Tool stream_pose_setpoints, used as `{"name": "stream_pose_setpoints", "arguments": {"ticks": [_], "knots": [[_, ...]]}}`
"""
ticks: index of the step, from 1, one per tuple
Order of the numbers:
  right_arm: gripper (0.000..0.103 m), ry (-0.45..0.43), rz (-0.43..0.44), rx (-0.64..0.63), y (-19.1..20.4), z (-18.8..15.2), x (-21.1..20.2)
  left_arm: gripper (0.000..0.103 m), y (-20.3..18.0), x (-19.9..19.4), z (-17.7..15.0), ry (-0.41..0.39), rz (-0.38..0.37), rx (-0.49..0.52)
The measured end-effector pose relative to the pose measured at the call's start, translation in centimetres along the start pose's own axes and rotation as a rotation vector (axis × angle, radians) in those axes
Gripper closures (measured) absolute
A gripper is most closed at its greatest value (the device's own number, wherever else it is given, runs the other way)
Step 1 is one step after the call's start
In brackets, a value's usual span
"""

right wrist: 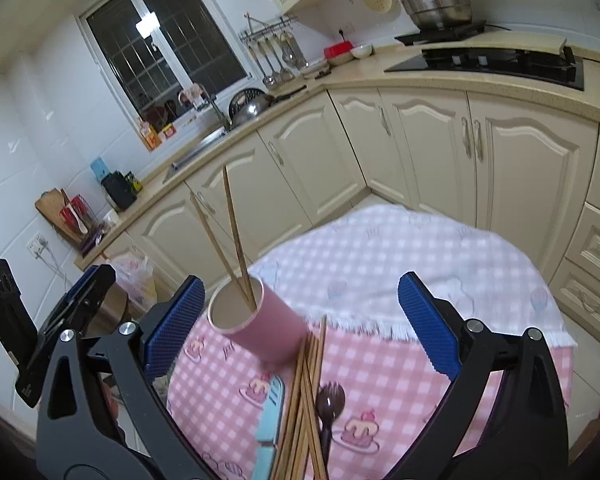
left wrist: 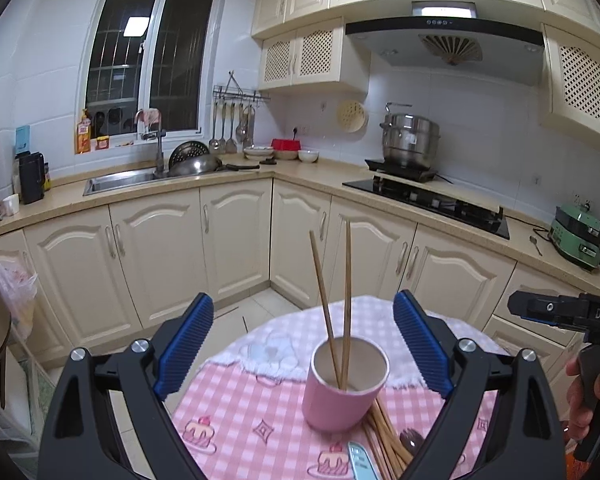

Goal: Organize utensils
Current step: 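Move the left tool to the light blue knife while the right tool reaches the chopsticks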

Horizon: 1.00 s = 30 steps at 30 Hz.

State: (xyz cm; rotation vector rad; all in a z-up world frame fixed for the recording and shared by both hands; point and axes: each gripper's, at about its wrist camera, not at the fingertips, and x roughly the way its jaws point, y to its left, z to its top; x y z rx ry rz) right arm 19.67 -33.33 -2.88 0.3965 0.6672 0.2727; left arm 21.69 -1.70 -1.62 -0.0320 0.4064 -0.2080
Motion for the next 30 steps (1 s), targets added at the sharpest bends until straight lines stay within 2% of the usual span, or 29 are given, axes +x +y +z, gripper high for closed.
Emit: {"name": "stream_pose_setpoints", "arguments": {"ticks": [9, 18, 30], "knots": [[0.007, 0.090, -0.032, -0.042, 0.0, -3.1, 0.0, 0.013, -0.5, -0.5, -2.5, 0.078, -0.009, 0.006], [0.008, 0.229, -0.075, -0.096, -0.1, -7.1, 1.5, 0.013, -1.3, 0.2, -5.3, 0.178, -0.008, 0.009], [0.008, 0.354, -0.125, -0.127, -1.4, -10.4, 3.6, 0.013, -2.2, 3.1, -11.3, 0.408, 0.018, 0.023]]}}
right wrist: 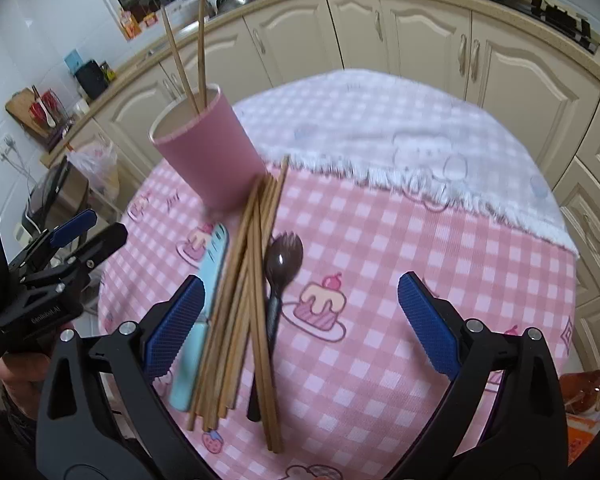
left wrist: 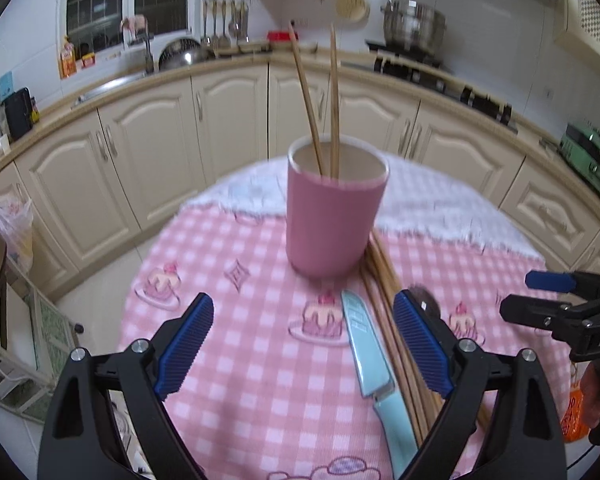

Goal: Organize utensils
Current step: 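Move the left tool to the light blue knife while the right tool reaches the chopsticks, then close the left tool on the light blue knife while the right tool grips a chopstick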

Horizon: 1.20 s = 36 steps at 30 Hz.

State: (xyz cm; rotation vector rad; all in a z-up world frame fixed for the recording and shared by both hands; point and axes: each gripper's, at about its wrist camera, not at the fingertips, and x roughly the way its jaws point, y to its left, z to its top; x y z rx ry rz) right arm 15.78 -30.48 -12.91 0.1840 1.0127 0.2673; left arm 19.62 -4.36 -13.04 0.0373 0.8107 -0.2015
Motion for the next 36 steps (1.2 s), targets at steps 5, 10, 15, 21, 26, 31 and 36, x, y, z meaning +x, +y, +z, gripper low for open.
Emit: {"name": "stream_pose_setpoints", "arguments": {"ticks": [5, 10, 15, 21, 26, 31, 36], "knots": [[0.015, 0.050, 0.000, -0.027, -0.1, -0.8, 1.5, 0.013, -1.0, 2.1, -1.5, 0.077, 0.005, 0.012], [0.024, 0.079, 0.017, -0.043, 0.0, -1.1, 2.5, 0.013, -1.8, 3.9, -2.2, 0.133, 0.009, 0.021], [0.024, 0.081, 0.021, -0.047, 0.1, -1.1, 2.7, 0.014, -2.7, 5.4, -2.8, 0.174, 0.012, 0.034], [0.024, 0.093, 0.019, -0.071, 0.3, -0.8, 3.3, 0.018, -3.3, 6.8, -3.4, 0.197, 0.000, 0.046], [0.036, 0.118, 0.024, -0.110, 1.3, -0.5, 4.6, 0.045, -3.6, 6.6, -3.4, 0.198, -0.033, 0.072], [0.051, 0.152, -0.003, -0.138, 1.8, -0.4, 6.1, 0.052, -3.6, 6.4, -3.4, 0.196, -0.049, 0.088], [0.057, 0.167, 0.005, -0.166, 2.1, -0.3, 6.3, 0.054, -3.5, 6.3, -3.5, 0.197, -0.057, 0.103]]}}
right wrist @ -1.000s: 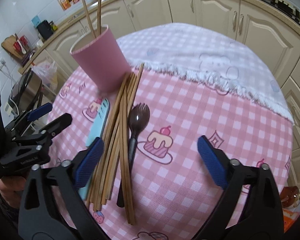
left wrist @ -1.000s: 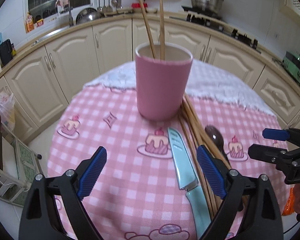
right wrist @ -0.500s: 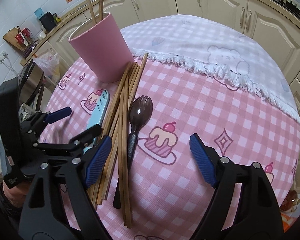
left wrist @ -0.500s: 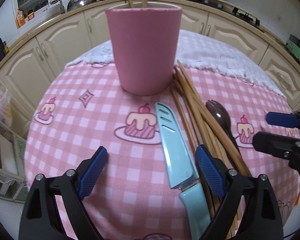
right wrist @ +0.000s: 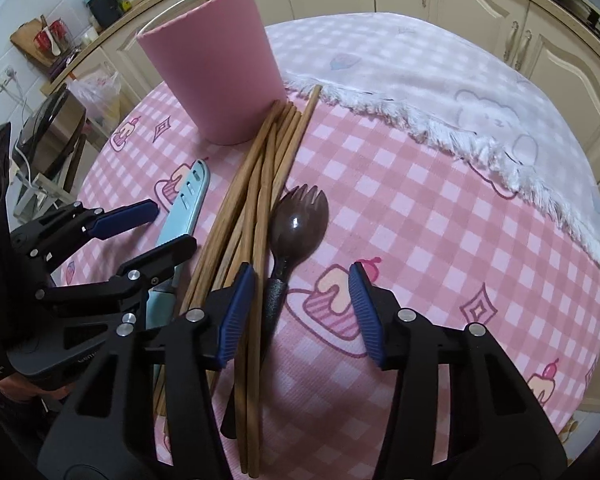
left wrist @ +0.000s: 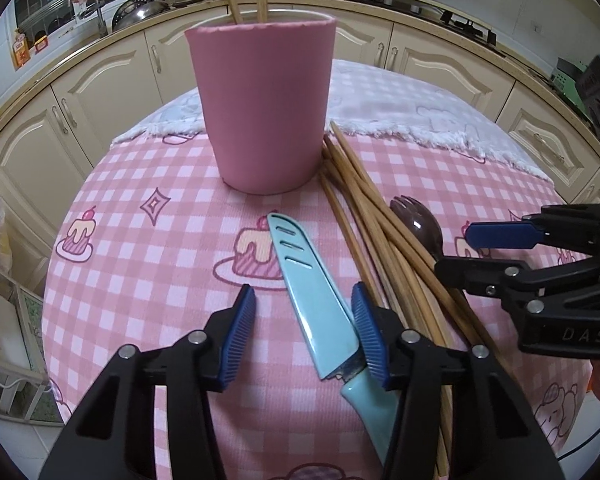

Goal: Organize utensils
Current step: 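Close the left tool on the light blue knife while the right tool grips a chopstick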

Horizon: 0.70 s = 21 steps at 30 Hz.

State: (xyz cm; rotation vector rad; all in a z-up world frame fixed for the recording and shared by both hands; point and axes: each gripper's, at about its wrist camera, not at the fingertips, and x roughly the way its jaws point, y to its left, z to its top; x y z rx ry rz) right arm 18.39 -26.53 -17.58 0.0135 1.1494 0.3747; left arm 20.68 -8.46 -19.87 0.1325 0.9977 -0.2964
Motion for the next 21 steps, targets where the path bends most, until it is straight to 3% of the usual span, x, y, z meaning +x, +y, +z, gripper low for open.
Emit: {"name": "stream_pose_setpoints", "arguments": {"ticks": [3, 5, 16, 21], "knots": [[0.060, 0.008, -0.005, -0.022, 0.3, 0.2, 0.1, 0.056, -0.2, 0.1, 0.1, 0.000, 0.002, 0.015], [0.069, 0.023, -0.011, -0.030, 0.6, 0.5, 0.4, 0.059, -0.3, 0.3, 0.3, -0.001, 0.000, 0.025], [0.070, 0.037, -0.051, -0.078, 1.5, 2.9, 1.6, 0.070, -0.8, 0.9, 1.1, 0.014, -0.014, 0.067], [0.088, 0.041, -0.045, -0.073, 1.1, 2.6, 1.1, 0.073, -0.8, 1.1, 1.5, 0.022, -0.053, 0.069]]}}
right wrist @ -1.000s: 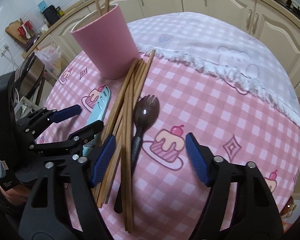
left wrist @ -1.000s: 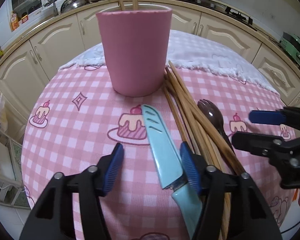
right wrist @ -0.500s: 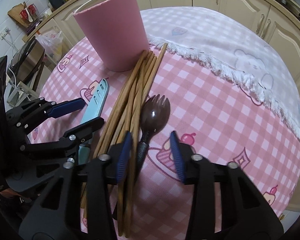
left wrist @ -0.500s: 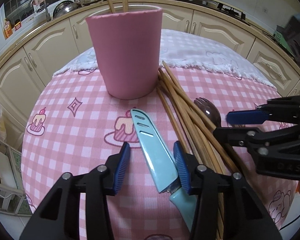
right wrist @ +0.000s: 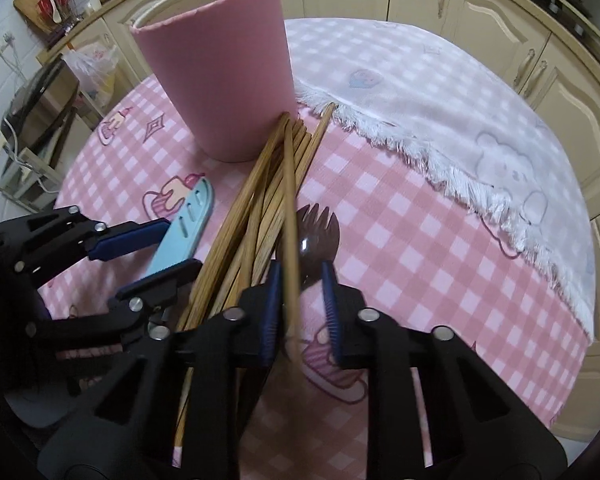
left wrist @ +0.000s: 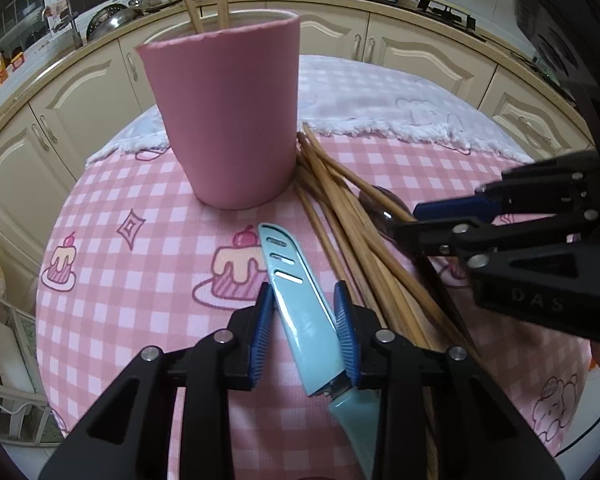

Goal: Organize utensils
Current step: 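Close the left tool on the light blue knife while the right tool grips a chopstick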

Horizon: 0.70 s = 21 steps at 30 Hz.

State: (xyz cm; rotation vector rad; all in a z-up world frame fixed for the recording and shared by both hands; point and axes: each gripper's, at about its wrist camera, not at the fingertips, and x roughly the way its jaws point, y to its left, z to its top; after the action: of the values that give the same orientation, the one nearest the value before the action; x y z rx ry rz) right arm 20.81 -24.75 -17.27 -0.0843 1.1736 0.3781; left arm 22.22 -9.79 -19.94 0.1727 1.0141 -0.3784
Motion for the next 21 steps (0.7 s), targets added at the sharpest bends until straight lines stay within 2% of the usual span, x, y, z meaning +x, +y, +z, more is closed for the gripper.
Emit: {"name": "stream_pose_setpoints", "arguments": {"ticks": [7, 21], "knots": [[0.089, -0.007, 0.014, 0.061, -1.8, -1.1, -0.8, 0.074, 0.0, 0.1, -0.2, -0.002, 0.004, 0.006], [0.089, -0.021, 0.002, 0.017, -0.5, 3.0, 0.6, 0.074, -0.3, 0.4, 0.2, -0.001, 0.013, 0.019]]}}
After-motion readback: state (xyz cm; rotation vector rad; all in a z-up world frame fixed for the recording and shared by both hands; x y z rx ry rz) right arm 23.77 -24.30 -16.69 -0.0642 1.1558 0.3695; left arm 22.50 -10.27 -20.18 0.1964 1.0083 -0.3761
